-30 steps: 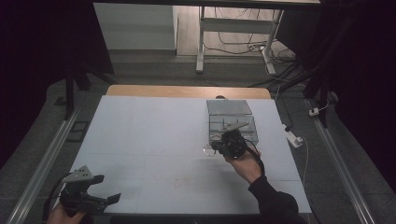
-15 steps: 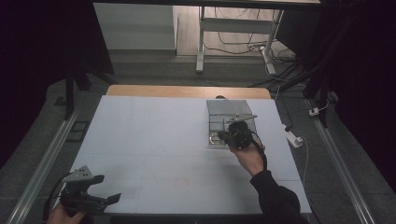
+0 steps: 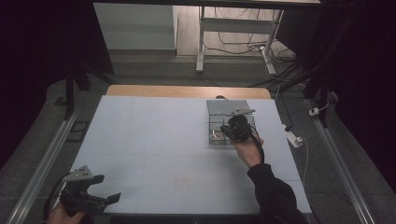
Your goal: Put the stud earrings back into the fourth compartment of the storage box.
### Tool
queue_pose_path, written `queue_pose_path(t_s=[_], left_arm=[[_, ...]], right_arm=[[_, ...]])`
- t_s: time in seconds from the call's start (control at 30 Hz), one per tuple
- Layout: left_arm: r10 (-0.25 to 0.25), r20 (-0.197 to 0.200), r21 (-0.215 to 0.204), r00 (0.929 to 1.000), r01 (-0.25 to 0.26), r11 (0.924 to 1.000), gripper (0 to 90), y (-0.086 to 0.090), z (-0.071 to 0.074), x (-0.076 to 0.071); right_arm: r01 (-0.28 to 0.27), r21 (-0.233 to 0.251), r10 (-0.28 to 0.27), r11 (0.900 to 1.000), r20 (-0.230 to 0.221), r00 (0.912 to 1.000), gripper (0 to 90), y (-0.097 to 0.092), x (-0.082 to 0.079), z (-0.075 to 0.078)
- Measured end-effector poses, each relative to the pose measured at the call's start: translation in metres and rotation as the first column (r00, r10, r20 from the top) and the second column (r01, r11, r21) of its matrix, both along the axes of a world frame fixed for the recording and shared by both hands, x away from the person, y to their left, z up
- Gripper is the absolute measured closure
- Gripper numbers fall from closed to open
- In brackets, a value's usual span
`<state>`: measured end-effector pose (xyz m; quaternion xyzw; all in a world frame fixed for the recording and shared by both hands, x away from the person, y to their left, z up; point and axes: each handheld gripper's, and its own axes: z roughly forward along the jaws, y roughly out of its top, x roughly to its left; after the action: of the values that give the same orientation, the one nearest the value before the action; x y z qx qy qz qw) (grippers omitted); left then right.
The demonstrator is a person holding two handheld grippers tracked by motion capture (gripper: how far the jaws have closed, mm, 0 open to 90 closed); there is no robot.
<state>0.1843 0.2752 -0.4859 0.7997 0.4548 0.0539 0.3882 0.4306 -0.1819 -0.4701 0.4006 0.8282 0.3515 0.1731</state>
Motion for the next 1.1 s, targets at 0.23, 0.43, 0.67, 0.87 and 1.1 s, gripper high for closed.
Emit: queue_pose_path(t_s=[0.23,0.43,0.67,0.87,1.1], left_arm=[[0.001,0.000,-0.002,1.0000,-0.001,1.0000,1.2,0.000,0.000,0.000],[-0.001,0.000,-0.001,1.0000,0.001,1.0000,1.3,0.000,0.000,0.000],[-0.001,0.001,-0.002,1.0000,0.001,1.0000,1.3,0.000,0.000,0.000],[-0.001,0.002,-0.003,1.0000,0.001,1.0000,1.3,0.000,0.000,0.000],[-0.001,0.003,-0.003,1.0000,0.001,1.0000,1.3,0.000,0.000,-0.001]], right_arm=[[-0.002,-0.054,0.002,0.9985,0.002,1.0000,86.5,0.004,0.005,-0.011],[-0.004,-0.080,0.003,0.9968,-0.011,0.9999,86.4,0.003,0.007,-0.018],[-0.012,-0.098,0.010,0.9951,-0.023,0.9997,82.7,0.004,0.007,-0.022],[-0.018,-0.044,0.017,0.9989,-0.019,0.9997,70.2,0.003,0.004,-0.015],[-0.050,0.024,0.051,0.9985,-0.043,0.9978,52.7,0.003,-0.004,-0.008]])
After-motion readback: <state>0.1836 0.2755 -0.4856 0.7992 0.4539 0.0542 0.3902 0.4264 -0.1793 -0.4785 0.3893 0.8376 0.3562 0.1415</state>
